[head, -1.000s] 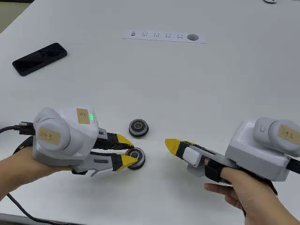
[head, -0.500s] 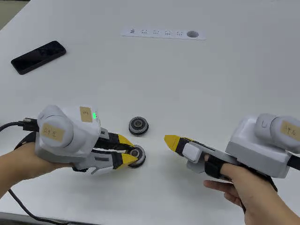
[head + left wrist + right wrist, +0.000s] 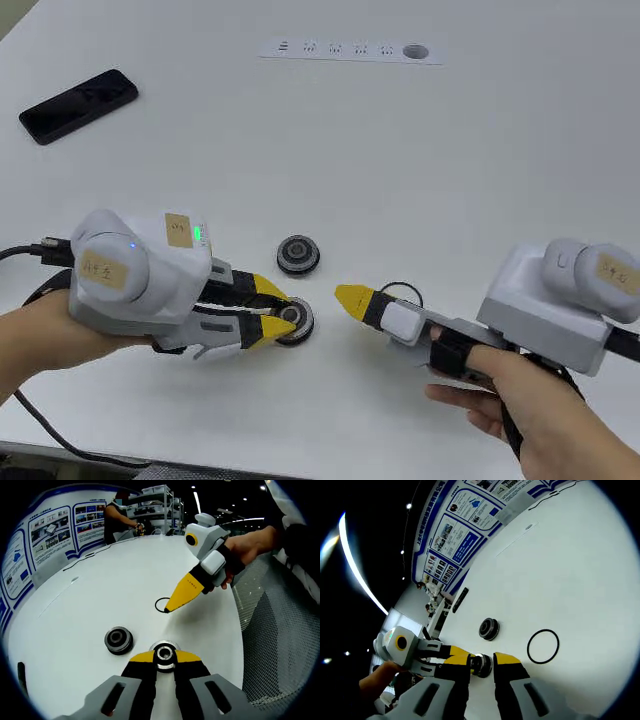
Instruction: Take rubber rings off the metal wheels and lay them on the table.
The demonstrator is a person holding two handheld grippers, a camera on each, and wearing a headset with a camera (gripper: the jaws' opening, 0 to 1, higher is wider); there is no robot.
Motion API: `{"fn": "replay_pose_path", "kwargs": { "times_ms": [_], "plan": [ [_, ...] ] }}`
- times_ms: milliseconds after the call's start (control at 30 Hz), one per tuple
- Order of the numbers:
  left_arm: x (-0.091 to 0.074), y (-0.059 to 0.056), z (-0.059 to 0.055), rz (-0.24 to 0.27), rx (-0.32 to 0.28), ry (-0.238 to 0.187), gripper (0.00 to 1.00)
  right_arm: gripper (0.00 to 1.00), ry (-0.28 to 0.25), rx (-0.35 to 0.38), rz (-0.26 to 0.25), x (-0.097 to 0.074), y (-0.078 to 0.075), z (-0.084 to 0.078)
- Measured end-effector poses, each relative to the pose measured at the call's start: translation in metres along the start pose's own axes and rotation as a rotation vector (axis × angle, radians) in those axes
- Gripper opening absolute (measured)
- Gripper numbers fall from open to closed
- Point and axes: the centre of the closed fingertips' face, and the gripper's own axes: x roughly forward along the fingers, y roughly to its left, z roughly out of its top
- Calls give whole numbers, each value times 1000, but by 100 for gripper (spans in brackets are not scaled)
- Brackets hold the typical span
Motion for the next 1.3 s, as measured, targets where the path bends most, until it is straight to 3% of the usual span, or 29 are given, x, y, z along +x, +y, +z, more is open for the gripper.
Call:
{"fn": "replay_pose_path", "kwargs": {
  "times_ms": [100,400,733,1300],
  "plan": [
    [-1,-1,-1,0,-2,0,12,22,18,-10,28,5,6,-9],
    [-1,-5,0,1,0,4,12,30,79,-27,38,17,12,-28],
    [-2,-6,-1,-1,1,8,12,35,81,22,21,22,7,-26],
    [-1,-7,-1,-4,1,6,12,34,104,40,47,23,13,-32]
  ]
}}
